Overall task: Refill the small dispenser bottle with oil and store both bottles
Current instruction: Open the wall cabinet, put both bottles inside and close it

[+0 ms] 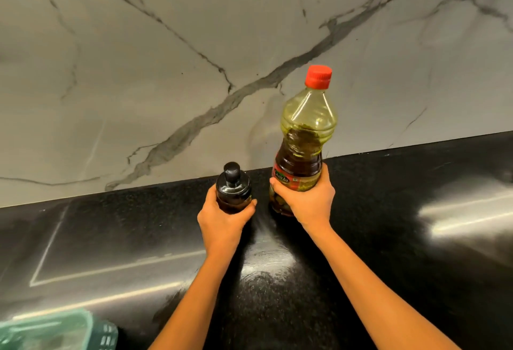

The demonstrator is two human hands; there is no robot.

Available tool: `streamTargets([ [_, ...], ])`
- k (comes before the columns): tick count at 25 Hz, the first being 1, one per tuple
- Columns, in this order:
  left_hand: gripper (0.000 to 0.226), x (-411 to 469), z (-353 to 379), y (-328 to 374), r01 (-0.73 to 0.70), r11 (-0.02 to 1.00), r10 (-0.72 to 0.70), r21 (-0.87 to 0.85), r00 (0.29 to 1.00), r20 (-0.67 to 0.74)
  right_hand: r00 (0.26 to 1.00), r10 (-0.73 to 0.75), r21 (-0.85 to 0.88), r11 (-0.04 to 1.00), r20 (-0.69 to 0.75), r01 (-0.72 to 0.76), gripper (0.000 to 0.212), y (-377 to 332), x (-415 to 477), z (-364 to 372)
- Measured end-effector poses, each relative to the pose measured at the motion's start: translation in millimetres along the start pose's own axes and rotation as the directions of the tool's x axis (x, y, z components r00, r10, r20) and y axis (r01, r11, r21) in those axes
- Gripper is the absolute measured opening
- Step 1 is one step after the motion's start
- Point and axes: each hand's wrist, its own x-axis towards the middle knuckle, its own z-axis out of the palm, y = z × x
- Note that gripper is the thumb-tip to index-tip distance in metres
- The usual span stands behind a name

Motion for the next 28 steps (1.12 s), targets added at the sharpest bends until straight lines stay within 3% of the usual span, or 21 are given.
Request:
streamTargets([
  [10,0.043,-170.5,-78.5,46.1,-0.013,0.997,0.009,-0.072,0.998,-0.061,0.990,-0.084,0.074,0.994,0.112,0.076,0.071,-40.5,-146.1,-111.1],
  [18,0.044,-301.7,-111.1,39.6,0.054,0.997,-0.059,-0.055,0.993,-0.106,0.992,-0.032,0.065,0.998,0.125,0.024,0.075,-33.4,-252.6,-192.0],
  [28,0.051,-355.5,-124.0,25.5,0.058,0.998,-0.057,0.007,0.993,-0.102,0.992,-0.033,0.033,0.999,0.121,0.029,0.072,-32.0,-300.3,-214.4],
])
